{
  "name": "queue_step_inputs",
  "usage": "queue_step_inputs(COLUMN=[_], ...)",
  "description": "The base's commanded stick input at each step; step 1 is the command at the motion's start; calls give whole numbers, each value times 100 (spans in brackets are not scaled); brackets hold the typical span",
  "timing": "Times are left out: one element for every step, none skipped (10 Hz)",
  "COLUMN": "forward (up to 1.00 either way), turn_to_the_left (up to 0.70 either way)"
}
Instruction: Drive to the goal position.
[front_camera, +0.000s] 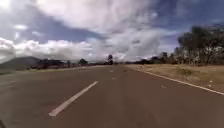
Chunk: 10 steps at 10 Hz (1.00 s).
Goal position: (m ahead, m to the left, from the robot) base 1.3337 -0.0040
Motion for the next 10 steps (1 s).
queue_step_inputs(forward=[70,70,70,70,70,70,70,70,70,70], turn_to_the_left=[-8,-17,-27,-35,-35,-35,-35,-35,-35,-35])
